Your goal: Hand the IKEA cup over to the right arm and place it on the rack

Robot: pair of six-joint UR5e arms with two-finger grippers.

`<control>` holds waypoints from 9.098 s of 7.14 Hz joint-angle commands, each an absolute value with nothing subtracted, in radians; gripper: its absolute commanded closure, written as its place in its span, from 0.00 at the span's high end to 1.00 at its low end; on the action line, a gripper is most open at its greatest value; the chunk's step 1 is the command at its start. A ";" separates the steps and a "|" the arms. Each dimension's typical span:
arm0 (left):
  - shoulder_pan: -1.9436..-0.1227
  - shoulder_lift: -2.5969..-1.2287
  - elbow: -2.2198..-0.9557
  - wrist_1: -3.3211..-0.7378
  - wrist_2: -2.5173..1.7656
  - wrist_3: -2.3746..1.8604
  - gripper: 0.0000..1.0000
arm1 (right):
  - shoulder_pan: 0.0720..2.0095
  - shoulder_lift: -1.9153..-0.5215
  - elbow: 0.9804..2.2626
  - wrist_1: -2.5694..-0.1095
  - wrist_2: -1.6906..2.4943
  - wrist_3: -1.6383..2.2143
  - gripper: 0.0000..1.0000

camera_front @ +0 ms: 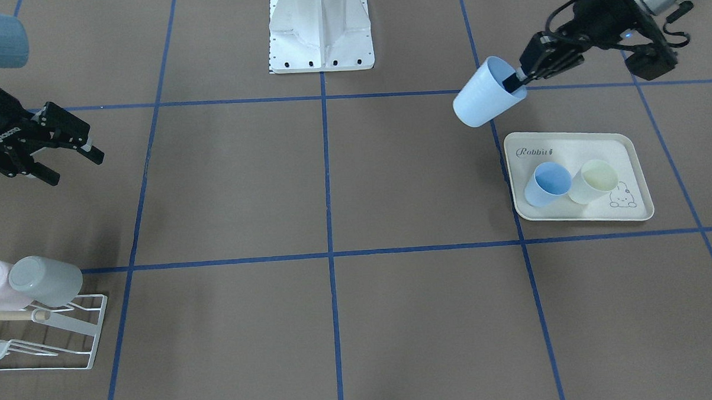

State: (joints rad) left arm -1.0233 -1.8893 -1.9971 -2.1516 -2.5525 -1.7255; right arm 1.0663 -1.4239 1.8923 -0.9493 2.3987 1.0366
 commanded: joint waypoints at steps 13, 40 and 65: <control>-0.718 -2.143 -1.695 -3.185 -1.977 -3.284 0.00 | 0.785 -1.186 1.818 0.095 2.056 2.054 0.98; -0.676 -2.149 -1.752 -3.177 -1.976 -3.393 1.00 | 0.721 -1.078 1.720 0.169 1.885 2.051 0.31; -1.147 -1.879 -1.694 -2.152 -2.224 -1.410 1.00 | 1.295 -0.845 1.189 -1.522 2.215 0.379 0.26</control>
State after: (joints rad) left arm -1.1469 -1.8791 -1.6932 -2.1522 -2.2237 -1.4098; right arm 1.2997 -0.8463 1.2071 -1.5374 2.2149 0.3787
